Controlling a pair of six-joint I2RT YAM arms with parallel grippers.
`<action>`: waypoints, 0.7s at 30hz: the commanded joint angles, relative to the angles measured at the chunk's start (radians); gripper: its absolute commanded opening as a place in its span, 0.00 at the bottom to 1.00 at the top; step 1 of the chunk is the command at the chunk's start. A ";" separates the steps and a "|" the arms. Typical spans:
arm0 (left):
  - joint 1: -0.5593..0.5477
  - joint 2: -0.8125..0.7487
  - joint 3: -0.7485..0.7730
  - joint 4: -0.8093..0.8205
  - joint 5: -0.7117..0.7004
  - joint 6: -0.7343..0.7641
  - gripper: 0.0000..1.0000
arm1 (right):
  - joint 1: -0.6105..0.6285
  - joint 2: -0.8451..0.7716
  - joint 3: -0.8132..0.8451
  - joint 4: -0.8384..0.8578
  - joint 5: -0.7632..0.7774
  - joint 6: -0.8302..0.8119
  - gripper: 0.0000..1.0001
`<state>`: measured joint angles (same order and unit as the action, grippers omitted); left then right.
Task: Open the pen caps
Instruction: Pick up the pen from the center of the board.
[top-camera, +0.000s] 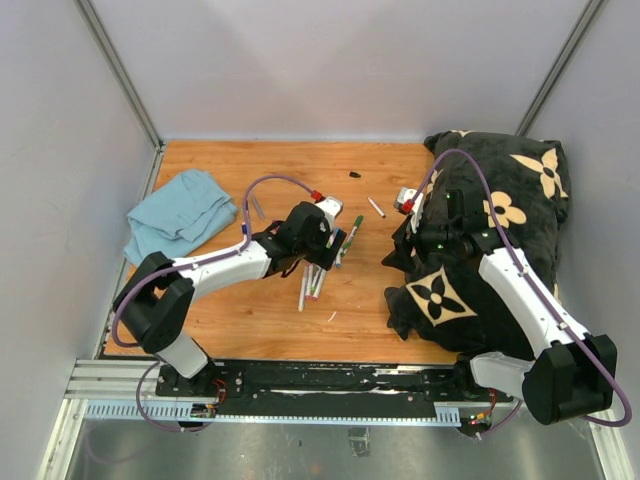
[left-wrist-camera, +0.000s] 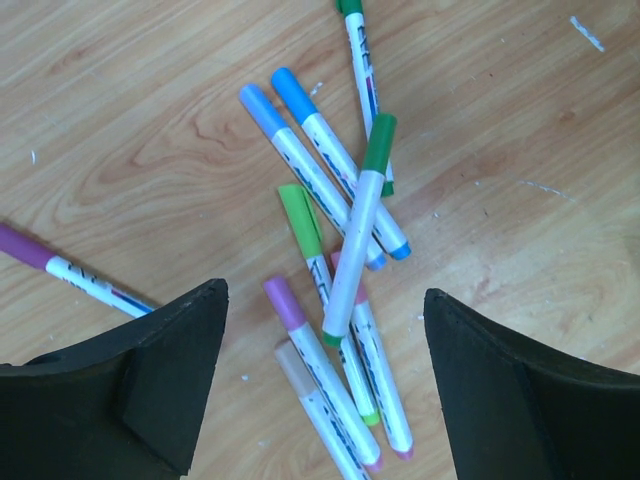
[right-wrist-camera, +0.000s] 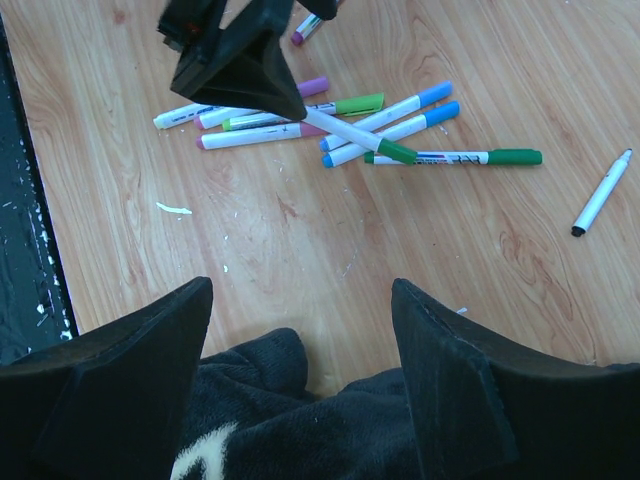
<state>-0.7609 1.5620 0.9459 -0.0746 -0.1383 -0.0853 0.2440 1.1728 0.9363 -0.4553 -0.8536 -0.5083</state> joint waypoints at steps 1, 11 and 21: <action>-0.006 0.066 0.080 -0.065 -0.022 0.042 0.82 | -0.006 0.003 0.032 -0.024 -0.020 -0.018 0.73; -0.007 0.147 0.147 -0.088 0.087 0.068 0.62 | -0.005 0.006 0.033 -0.023 -0.018 -0.018 0.73; -0.008 0.213 0.200 -0.110 0.100 0.069 0.46 | -0.005 0.007 0.032 -0.024 -0.018 -0.018 0.73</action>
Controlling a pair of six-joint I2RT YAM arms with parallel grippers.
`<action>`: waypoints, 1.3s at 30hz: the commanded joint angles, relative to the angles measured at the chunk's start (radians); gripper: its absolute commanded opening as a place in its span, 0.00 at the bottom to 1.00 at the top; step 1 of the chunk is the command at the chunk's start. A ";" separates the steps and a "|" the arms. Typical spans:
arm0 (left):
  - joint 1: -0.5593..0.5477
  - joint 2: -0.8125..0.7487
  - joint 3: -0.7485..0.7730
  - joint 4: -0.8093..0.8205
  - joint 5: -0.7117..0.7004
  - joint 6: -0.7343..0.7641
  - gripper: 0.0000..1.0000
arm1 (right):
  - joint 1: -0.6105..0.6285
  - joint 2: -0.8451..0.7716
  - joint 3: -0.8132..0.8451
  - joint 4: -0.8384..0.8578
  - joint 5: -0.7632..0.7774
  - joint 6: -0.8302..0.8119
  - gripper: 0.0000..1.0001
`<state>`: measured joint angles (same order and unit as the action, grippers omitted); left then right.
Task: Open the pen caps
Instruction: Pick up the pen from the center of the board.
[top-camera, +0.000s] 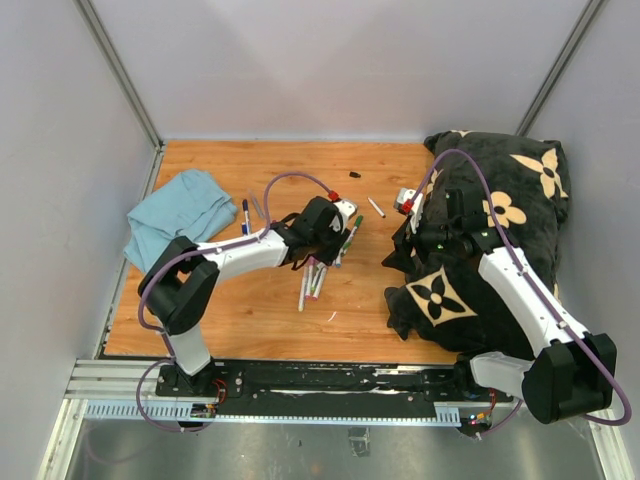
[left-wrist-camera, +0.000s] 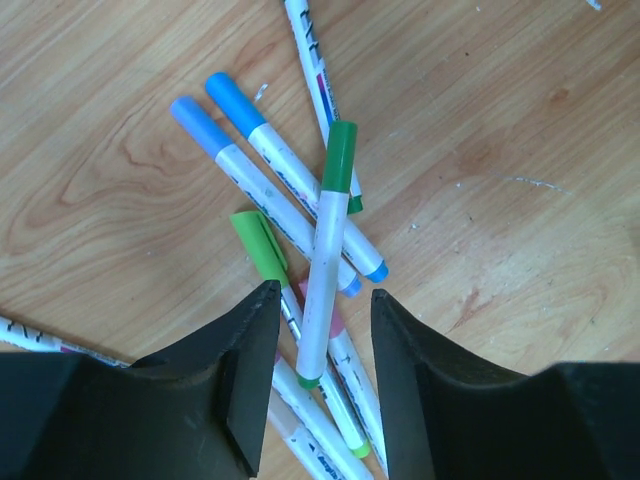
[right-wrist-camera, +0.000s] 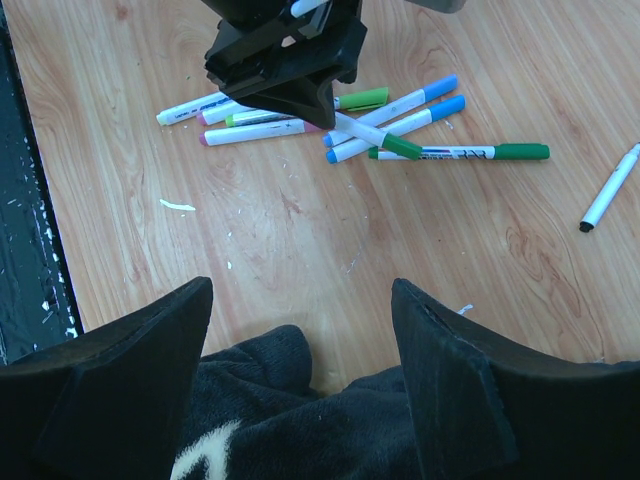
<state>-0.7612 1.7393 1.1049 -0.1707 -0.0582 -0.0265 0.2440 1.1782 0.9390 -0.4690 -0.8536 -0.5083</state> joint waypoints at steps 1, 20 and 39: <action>-0.009 0.043 0.047 -0.017 0.021 0.011 0.45 | -0.005 0.002 0.030 -0.011 -0.018 -0.018 0.73; -0.013 0.115 0.080 -0.038 0.018 0.023 0.34 | -0.005 0.003 0.034 -0.015 -0.022 -0.019 0.73; -0.013 0.127 0.085 -0.049 0.004 0.027 0.19 | -0.004 0.003 0.036 -0.018 -0.031 -0.017 0.74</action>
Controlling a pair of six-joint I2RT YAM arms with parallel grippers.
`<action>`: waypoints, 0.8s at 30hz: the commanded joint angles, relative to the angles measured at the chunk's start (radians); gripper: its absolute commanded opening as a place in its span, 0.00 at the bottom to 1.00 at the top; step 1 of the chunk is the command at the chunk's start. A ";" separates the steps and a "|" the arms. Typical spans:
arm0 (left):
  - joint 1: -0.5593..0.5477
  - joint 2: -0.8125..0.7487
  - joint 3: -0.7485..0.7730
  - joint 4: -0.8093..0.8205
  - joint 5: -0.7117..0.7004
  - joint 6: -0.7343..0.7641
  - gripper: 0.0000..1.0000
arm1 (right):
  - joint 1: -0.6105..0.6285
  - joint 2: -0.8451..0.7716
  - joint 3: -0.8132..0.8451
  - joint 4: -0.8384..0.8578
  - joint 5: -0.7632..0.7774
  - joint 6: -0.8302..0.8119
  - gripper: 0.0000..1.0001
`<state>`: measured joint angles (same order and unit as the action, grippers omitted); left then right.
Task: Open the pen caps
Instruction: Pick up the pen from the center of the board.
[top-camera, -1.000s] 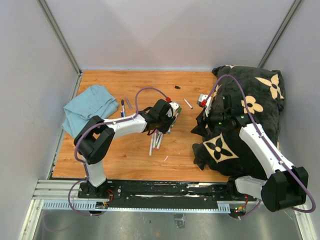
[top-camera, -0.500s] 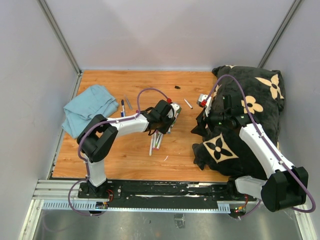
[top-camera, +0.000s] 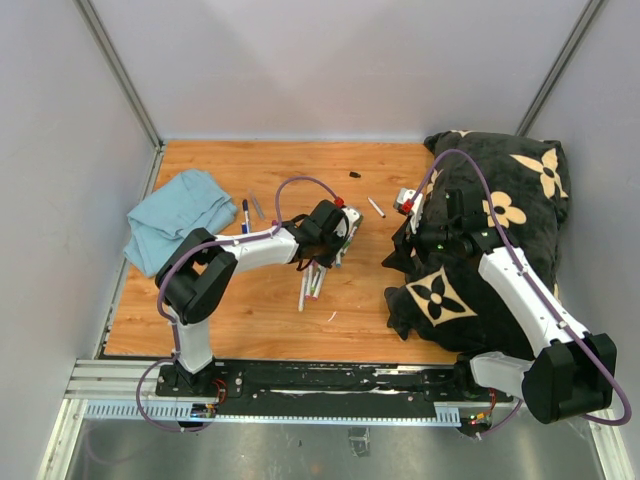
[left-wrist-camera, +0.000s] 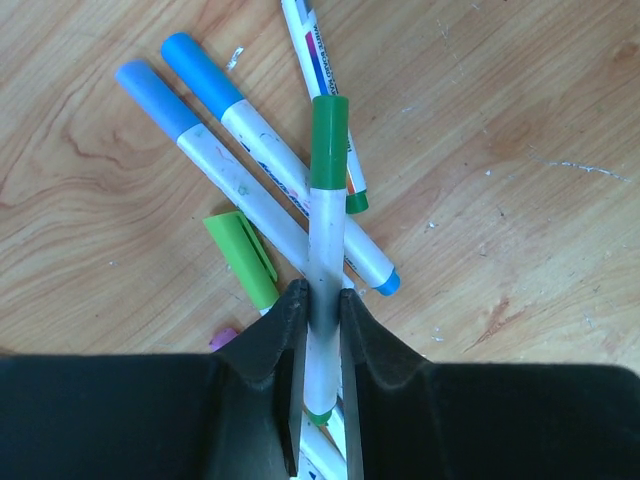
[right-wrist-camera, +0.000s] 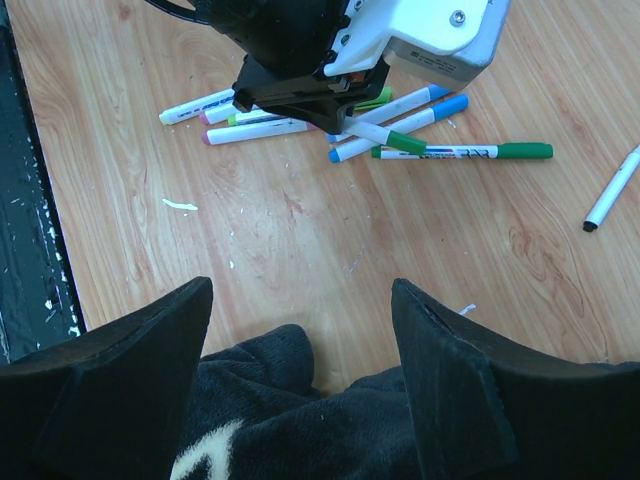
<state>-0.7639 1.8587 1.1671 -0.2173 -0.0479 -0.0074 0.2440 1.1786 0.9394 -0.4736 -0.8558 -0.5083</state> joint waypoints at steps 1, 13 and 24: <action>-0.012 0.005 0.022 -0.002 -0.006 0.008 0.17 | -0.006 0.001 0.035 -0.013 -0.029 -0.016 0.74; -0.011 -0.184 -0.099 0.086 0.026 -0.019 0.05 | -0.005 0.010 0.038 -0.011 -0.092 0.014 0.74; -0.011 -0.565 -0.415 0.363 0.100 -0.180 0.00 | -0.004 -0.020 -0.010 0.105 -0.224 0.138 0.73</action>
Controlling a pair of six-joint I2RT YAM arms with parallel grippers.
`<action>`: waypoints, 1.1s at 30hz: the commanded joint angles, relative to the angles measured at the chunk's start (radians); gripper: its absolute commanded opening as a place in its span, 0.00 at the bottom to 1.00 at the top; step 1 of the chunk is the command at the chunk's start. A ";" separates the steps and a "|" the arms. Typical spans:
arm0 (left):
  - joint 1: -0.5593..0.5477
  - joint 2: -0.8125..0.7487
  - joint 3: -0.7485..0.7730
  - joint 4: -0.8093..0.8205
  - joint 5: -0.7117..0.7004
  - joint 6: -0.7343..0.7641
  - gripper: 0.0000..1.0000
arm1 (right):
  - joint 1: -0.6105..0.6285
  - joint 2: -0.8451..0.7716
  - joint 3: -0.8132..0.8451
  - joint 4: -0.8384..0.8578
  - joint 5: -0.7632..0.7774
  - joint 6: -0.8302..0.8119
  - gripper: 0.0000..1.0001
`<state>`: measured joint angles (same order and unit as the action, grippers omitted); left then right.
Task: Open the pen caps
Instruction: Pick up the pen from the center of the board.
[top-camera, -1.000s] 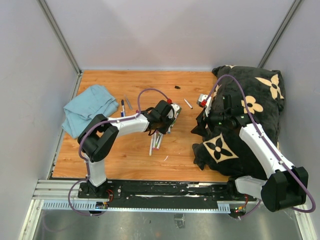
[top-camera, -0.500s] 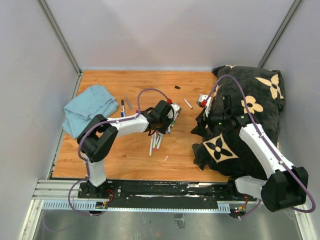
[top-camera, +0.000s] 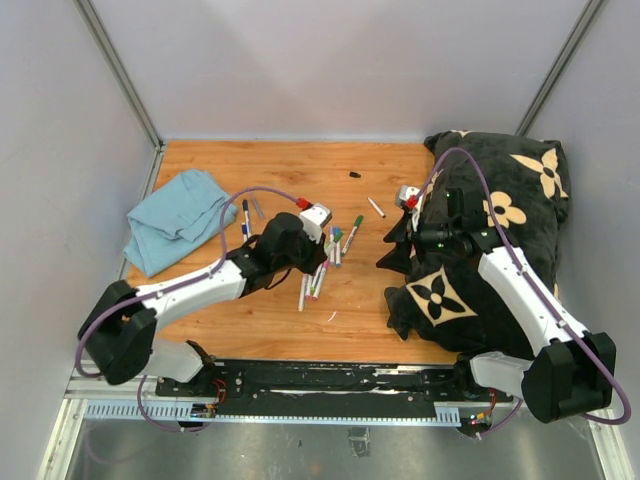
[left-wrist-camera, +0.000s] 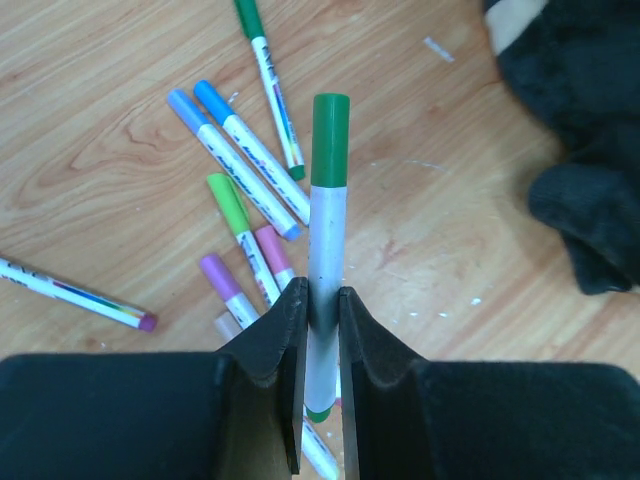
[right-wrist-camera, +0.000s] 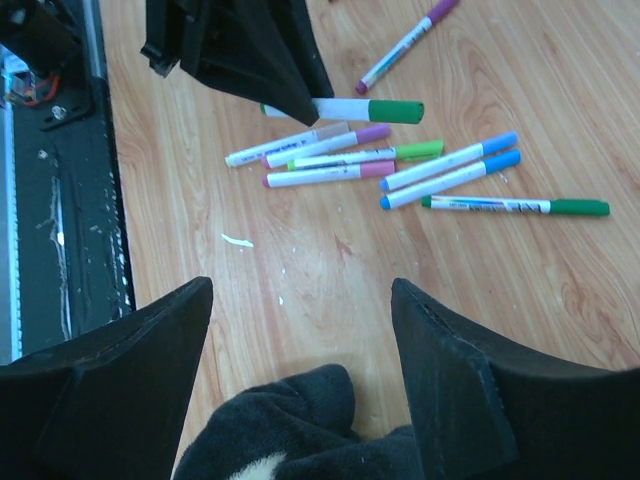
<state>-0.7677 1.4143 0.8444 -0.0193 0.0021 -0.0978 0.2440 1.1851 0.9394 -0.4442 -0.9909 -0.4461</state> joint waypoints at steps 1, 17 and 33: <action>-0.007 -0.157 -0.132 0.210 0.060 -0.113 0.00 | -0.005 -0.031 -0.019 0.097 -0.101 0.093 0.73; -0.008 -0.480 -0.572 0.858 0.086 -0.498 0.00 | 0.049 -0.061 -0.158 0.436 -0.192 0.386 0.72; -0.012 -0.334 -0.703 1.302 -0.012 -0.684 0.00 | 0.128 -0.013 -0.224 0.640 -0.055 0.570 0.75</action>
<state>-0.7692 1.0504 0.1619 1.1175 0.0231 -0.7452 0.3496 1.1645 0.7300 0.1322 -1.1076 0.0635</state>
